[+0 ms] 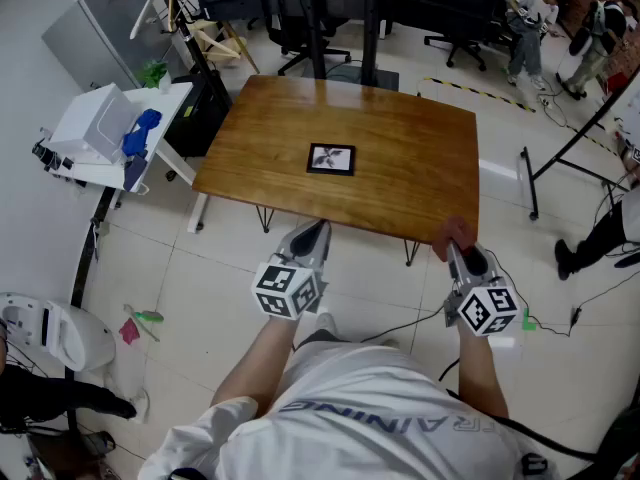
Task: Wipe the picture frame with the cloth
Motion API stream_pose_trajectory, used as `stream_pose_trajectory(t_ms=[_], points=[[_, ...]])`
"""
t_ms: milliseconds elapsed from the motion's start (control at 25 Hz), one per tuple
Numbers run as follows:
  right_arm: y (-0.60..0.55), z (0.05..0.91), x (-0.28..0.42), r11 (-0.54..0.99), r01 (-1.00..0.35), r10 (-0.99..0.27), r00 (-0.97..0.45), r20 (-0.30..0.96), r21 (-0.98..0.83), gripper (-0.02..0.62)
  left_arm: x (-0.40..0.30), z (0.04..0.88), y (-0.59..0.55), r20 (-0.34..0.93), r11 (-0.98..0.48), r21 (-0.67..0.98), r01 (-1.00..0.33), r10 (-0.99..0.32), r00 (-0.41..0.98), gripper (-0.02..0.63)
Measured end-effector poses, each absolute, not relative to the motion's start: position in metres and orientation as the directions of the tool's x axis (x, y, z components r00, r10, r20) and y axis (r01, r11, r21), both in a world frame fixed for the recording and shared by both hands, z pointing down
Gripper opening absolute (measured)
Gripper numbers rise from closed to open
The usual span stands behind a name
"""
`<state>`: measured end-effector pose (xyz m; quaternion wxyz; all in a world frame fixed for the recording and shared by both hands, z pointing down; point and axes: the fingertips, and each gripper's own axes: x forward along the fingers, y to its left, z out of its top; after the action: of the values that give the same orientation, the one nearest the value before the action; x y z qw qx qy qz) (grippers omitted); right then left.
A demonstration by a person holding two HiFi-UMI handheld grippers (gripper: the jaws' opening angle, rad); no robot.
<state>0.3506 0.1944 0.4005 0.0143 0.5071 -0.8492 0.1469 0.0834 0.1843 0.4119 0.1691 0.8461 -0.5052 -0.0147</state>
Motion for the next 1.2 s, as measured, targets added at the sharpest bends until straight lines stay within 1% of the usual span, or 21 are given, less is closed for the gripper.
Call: stream_pose_trajectory(t_ms=[280, 480, 680, 880, 1200], points=[[0.166, 0.393, 0.272, 0.451, -0.866, -0.849, -0.491, 0.195, -0.216, 0.118, 0.013, 0.432, 0.168, 0.166, -0.420, 0.353, -0.836, -0.851, 0.497, 0.003], [0.145, 0.382, 0.235, 0.470, -0.862, -0.841, -0.503, 0.200, -0.192, 0.118, -0.026, 0.449, 0.162, 0.183, -0.390, 0.388, -0.835, -0.855, 0.484, 0.003], [0.120, 0.386, 0.208, 0.507, -0.838, -0.815, -0.542, 0.207, -0.200, 0.118, -0.040, 0.449, 0.149, 0.172, -0.380, 0.386, -0.841, -0.866, 0.470, 0.003], [0.086, 0.393, 0.192, 0.540, -0.810, -0.787, -0.582, 0.204, -0.228, 0.118, -0.054, 0.451, 0.129, 0.193, -0.340, 0.376, -0.862, -0.881, 0.432, 0.003], [-0.007, 0.401, 0.186, 0.583, -0.764, -0.755, -0.635, 0.163, -0.275, 0.118, -0.059, 0.438, 0.045, 0.202, -0.308, 0.307, -0.900, -0.904, 0.378, 0.003]])
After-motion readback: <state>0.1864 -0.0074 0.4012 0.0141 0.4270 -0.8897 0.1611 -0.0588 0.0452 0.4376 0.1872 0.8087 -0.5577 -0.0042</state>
